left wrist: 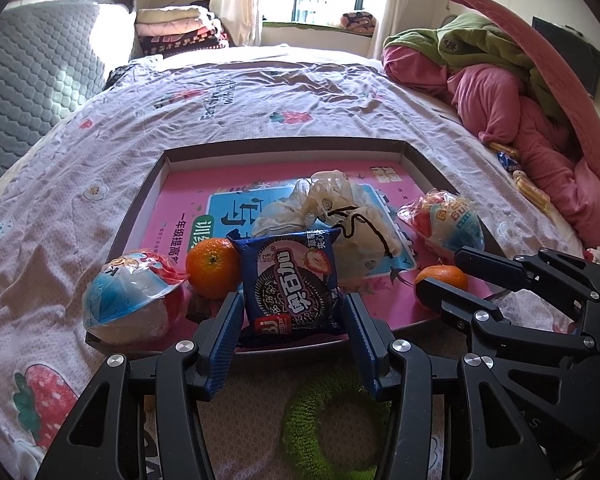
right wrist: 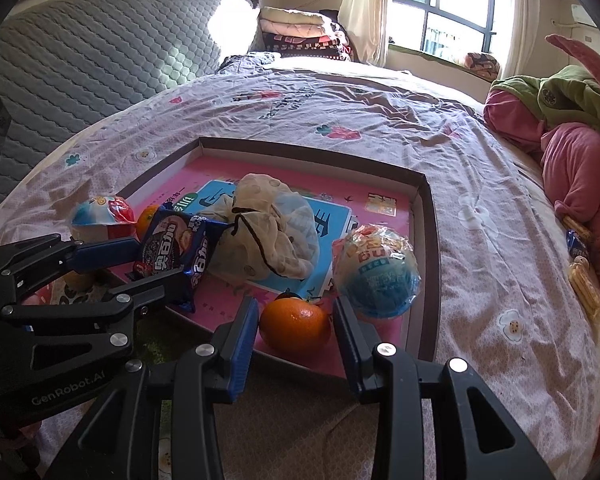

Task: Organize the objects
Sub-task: 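Lower the cookie packet into the tray with the left tool while the right tool lowers the orange, then open and withdraw both tools from the tray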

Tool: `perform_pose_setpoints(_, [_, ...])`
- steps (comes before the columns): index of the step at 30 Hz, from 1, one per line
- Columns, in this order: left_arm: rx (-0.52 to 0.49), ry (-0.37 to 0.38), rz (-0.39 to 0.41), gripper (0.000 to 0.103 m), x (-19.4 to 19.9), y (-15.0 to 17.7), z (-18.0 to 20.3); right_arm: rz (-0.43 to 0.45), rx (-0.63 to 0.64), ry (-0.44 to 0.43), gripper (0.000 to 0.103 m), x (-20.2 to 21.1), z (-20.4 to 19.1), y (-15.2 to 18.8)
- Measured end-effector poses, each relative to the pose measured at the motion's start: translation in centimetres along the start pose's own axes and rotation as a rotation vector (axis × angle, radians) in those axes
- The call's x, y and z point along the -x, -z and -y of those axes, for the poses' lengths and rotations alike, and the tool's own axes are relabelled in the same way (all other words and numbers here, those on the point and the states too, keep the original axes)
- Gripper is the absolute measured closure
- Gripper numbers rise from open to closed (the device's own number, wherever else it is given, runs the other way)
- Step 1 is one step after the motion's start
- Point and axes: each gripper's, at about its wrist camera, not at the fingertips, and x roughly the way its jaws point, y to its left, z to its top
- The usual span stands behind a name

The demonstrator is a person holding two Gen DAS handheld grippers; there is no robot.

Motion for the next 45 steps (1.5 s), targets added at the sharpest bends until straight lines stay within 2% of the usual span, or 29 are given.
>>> perform_pose_setpoints(23, [-0.009,0.013,0.056,0.05,2.6,0.1,0.0,0.029,-0.007,-0.001,0.056,1.4,-0.3,-0.1])
perform_pose_setpoints(31, [-0.006,0.013,0.096,0.049,4.4,0.1,-0.3,0.069,-0.011,-0.003,0.052,2.7,-0.3,-0.2])
perform_pose_setpoints(39, [-0.002,0.005,0.141,0.047,6.7,0.3,-1.5,0.111,-0.009,-0.017,0.051,4.2,-0.8,-0.4])
perform_pose_setpoints(45, [0.018,-0.008,0.183,0.047,8.9,0.6,-3.8,0.134,-0.005,-0.034,0.048,5.3,-1.2,-0.4])
